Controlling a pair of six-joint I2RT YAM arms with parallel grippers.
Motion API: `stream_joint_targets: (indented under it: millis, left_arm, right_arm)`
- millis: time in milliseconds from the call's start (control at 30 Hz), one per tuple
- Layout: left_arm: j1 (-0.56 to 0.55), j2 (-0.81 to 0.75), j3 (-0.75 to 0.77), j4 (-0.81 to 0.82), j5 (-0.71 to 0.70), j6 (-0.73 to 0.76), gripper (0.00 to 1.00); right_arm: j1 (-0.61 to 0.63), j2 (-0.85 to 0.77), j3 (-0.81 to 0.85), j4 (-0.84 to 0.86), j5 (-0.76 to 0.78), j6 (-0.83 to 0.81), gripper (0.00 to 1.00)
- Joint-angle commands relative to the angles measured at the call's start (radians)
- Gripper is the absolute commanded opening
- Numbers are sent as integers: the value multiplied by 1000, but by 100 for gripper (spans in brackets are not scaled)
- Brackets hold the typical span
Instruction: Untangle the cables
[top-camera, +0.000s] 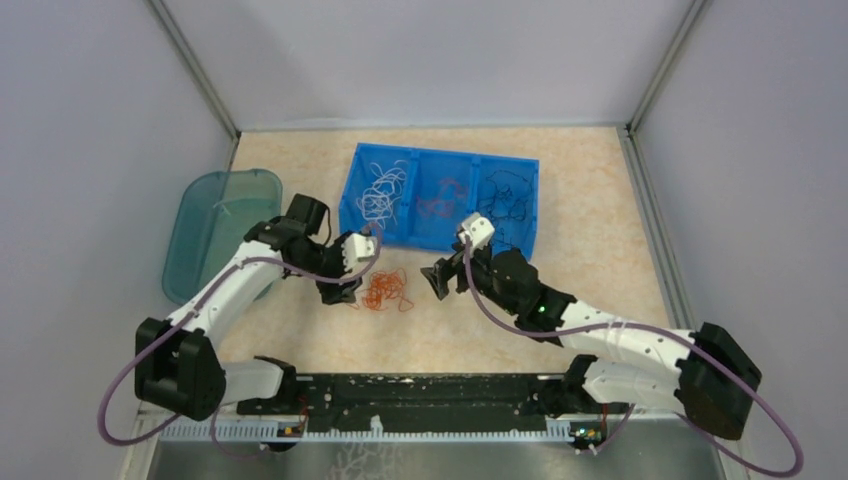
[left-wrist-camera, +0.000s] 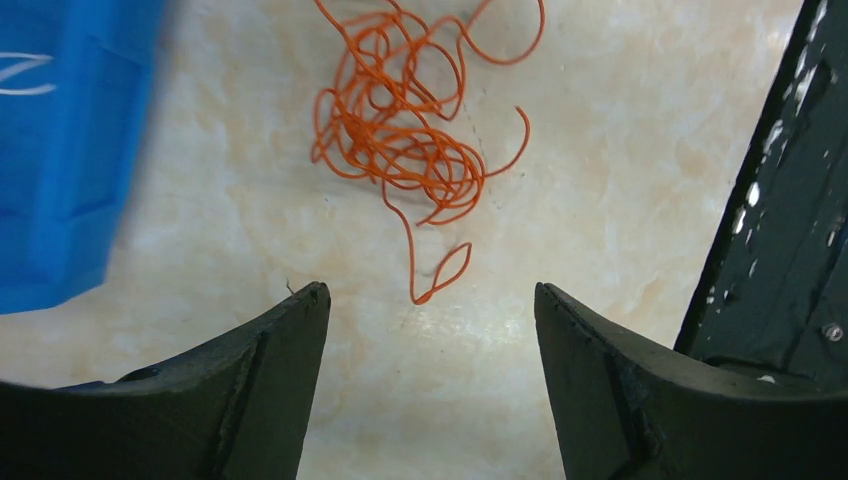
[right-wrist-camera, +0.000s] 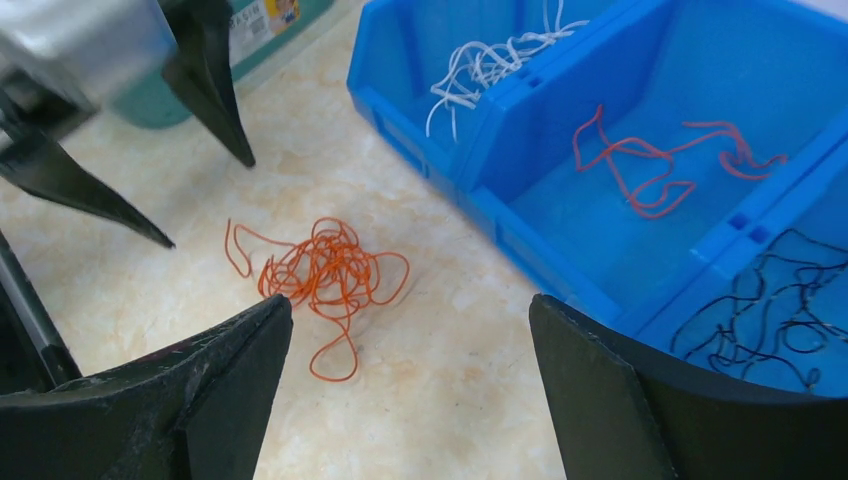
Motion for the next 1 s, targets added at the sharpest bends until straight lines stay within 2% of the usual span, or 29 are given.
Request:
stream_joint_targets:
  millis: [0, 167, 300, 467, 633, 767, 900, 967]
  left_arm:
    - [8, 66, -50, -3, -38, 137, 80]
    - [8, 131, -94, 108, -67, 154, 75]
    - [9, 176, -99, 193, -83, 156, 68]
    - [11, 223, -81, 206, -47, 174, 66]
    - [11, 262, -86, 186, -43, 203, 59]
    - [13, 275, -93, 198, -66, 211, 39]
    - [13, 250, -62, 154, -66, 224, 8]
    - [13, 211, -30, 113, -52, 229, 1]
  right_arm:
    - [5, -110, -14, 64, 83, -4, 89]
    - [4, -138, -2, 26, 85, 3, 89]
    - [5, -143, 12, 12, 82, 3, 88]
    - [5, -141, 40, -23, 90, 1, 85]
    - [6, -161, 36, -36, 113, 2, 84]
    - [4, -170, 37, -51, 131, -1, 82]
    - [5, -173, 38, -49, 135, 4, 81]
    - [5, -173, 40, -40, 134, 9, 81]
